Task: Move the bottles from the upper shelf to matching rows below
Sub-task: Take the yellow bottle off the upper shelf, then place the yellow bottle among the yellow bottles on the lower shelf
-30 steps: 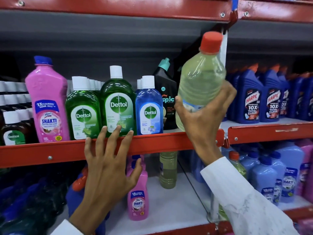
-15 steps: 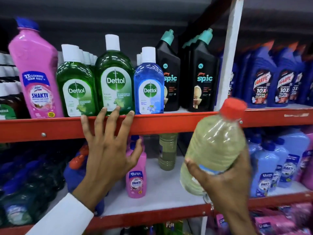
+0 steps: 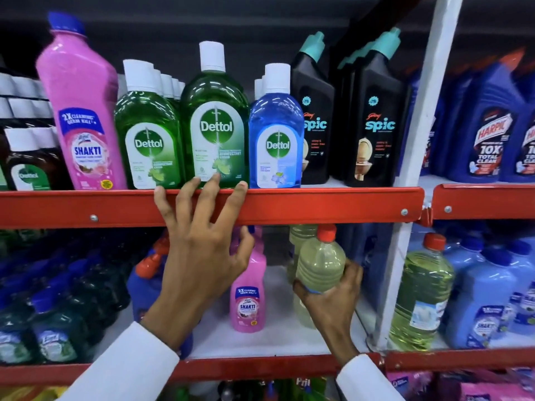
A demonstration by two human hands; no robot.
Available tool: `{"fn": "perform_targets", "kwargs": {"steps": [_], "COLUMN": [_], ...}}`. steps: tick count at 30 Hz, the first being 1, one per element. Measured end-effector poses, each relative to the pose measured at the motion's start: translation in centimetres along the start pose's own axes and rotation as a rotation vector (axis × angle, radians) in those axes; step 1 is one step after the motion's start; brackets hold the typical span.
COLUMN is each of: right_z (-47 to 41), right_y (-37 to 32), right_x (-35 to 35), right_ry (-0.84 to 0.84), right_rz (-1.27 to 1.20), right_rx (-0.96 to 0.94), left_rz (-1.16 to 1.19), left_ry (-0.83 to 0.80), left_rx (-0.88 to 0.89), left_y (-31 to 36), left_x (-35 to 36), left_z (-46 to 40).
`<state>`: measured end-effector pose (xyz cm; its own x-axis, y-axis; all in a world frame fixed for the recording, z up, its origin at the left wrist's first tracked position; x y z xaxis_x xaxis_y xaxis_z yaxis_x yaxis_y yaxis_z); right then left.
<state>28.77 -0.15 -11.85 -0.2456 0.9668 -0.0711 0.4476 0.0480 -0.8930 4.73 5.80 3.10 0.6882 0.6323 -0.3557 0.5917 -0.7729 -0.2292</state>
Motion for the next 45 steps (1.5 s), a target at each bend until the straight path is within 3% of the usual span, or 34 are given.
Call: {"fn": "perform_targets", "kwargs": {"steps": [16, 20, 25, 29, 38, 45], "right_z": [-1.8, 1.5, 3.6, 1.6, -4.4, -6.2], "right_y": [3.1, 0.3, 0.0, 2.9, 8.9, 9.1], "right_x": [3.6, -0.6, -8.0, -11.9, -13.5, -14.8], "right_ry": [-0.138, -0.078, 0.203, 0.338, 0.223, 0.169], "right_rz": [0.160, 0.245, 0.323, 0.381, 0.357, 0.210], "right_rx": [0.127, -0.108, -0.317, -0.188, 0.174, 0.245], "left_rz": [0.023, 0.059, 0.073, 0.097, 0.093, 0.082], "left_ry": [-0.012, -0.063, -0.070, -0.040, -0.015, -0.024], "left_rx": [-0.044, -0.098, -0.073, -0.042, -0.049, -0.039], "left_y": [0.2, 1.6, 4.5, 6.2, 6.1, 6.0], "left_x": [0.1, 0.8, 1.7, 2.4, 2.2, 2.1], "left_z": [0.0, 0.8, 0.6, -0.1, -0.2, -0.1]}}
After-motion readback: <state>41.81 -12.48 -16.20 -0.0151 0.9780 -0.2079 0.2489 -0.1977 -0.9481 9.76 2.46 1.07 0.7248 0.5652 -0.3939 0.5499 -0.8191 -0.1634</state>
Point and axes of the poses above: each hand's wrist, its own z-axis away from the middle knuckle, its own x-axis out of the palm, y = z × x, the point moved 7 cm from there along -z, towards the middle knuckle, and after that the axes turned 14 degrees about x, right-handed, at the moved point
